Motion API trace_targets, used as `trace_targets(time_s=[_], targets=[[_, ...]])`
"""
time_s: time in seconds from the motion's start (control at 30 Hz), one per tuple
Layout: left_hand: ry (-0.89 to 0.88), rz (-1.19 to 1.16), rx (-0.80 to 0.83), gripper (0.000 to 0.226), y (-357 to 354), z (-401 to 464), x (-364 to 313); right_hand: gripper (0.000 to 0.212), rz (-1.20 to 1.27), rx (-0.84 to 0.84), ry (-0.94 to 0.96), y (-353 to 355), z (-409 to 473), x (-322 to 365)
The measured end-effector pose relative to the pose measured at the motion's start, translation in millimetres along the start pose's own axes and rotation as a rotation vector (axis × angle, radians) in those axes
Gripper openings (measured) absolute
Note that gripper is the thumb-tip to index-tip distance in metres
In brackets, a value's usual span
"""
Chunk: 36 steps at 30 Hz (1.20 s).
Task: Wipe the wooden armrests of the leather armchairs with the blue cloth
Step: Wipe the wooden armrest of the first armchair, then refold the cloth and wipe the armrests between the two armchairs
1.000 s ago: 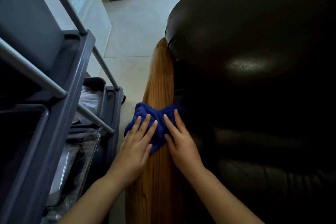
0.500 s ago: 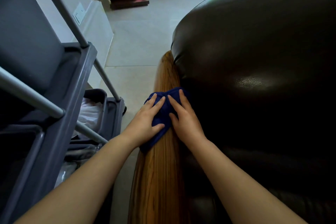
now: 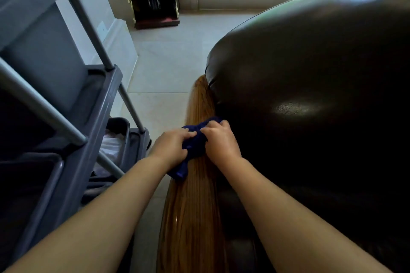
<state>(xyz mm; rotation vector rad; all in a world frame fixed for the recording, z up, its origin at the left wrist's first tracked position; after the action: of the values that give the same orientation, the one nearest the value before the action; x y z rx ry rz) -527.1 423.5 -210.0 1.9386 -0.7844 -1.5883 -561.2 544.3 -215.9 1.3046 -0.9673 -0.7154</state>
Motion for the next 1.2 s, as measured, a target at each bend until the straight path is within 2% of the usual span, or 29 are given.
trace_targets(time_s=[0.1, 0.2, 0.3, 0.5, 0.7, 0.93, 1.2], targets=[[0.021, -0.042, 0.124, 0.049, 1.2, -35.2, -7.9, 0.027, 0.173, 0.130, -0.032, 11.8, -34.8, -1.4], [0.068, -0.154, 0.131, 0.048, 20.9, -62.9, -27.4, 0.027, 0.383, 0.186, -0.121, 44.7, -61.5, -9.4], [0.062, -0.261, 0.183, 0.047, 48.9, -82.8, -64.5, 0.028, 0.448, 0.229, -0.104, 92.1, -83.5, -13.8], [-0.031, -0.336, 0.280, 0.046, 105.8, -135.8, -188.2, 0.029, 0.423, 0.151, -0.098, 233.3, -148.9, -30.1], [-0.157, -0.357, 0.369, 0.039, 117.9, -193.0, -325.1, 0.034, 0.418, 0.071, -0.141, 365.8, -244.0, -71.0], [-0.384, -0.274, 0.396, 0.040, 71.4, -280.9, -511.7, 0.033, 0.401, -0.070, -0.195, 492.3, -411.2, -153.0], [-0.537, -0.264, 0.379, 0.038, -72.1, -384.3, -673.6, 0.024, 0.311, -0.174, -0.273, 557.0, -613.8, -283.2]])
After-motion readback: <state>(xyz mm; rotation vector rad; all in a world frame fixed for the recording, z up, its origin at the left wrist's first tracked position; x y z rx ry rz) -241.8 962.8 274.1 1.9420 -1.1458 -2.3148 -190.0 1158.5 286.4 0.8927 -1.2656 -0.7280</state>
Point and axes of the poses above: each hand's wrist, its own z-axis towards the middle knuckle, its own y-axis out of the back of the hand, x = y × z, the point moved 4 cm from there along z, towards the middle knuckle, and after that the axes turned 13 degrees about -z, right-handed, at the moved point
